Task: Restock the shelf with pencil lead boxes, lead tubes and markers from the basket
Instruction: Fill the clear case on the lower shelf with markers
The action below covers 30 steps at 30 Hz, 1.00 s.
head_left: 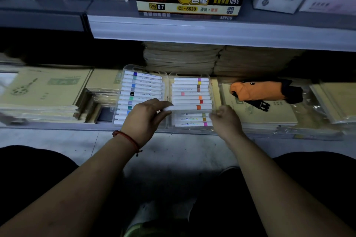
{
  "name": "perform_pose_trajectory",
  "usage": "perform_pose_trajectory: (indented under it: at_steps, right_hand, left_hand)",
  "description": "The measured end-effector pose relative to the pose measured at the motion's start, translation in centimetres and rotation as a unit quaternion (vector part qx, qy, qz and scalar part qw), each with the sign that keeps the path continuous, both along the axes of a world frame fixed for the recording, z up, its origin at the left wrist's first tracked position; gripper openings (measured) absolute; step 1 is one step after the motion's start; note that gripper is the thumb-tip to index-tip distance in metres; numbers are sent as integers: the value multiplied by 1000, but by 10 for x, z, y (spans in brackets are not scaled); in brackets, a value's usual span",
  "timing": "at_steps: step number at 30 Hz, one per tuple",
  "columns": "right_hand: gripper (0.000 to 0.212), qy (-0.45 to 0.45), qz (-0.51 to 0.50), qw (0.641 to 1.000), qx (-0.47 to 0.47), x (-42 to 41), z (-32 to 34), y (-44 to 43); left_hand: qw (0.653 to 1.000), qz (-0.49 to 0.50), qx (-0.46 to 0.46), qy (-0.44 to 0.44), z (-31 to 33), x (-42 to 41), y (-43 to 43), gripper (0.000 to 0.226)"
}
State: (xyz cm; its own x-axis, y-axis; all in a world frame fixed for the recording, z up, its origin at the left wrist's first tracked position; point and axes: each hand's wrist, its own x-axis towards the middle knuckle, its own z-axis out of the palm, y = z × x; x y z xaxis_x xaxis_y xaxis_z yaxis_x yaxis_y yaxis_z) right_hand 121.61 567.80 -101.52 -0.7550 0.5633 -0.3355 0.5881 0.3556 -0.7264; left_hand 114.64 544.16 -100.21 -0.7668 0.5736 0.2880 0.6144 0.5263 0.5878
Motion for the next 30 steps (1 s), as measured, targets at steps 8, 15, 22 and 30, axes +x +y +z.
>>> perform_pose_trajectory:
  at_steps: [8,15,22,30]
  right_hand:
    - [16,169,24,934,-315,21,47,-13]
    - [10,178,22,936,-303,31,49,-19]
    - [17,156,19,949,-272,35,52,-19]
    - [20,151,-14,946,-287,30,47,-16]
  left_hand:
    - [995,1,2,-96,7,7,-15,13]
    - [970,38,99,-218,14,15,-10,11]
    - [941,58,184,-280,14,17,-5,13]
    - [939,75,170,-290,10,17,-1,11]
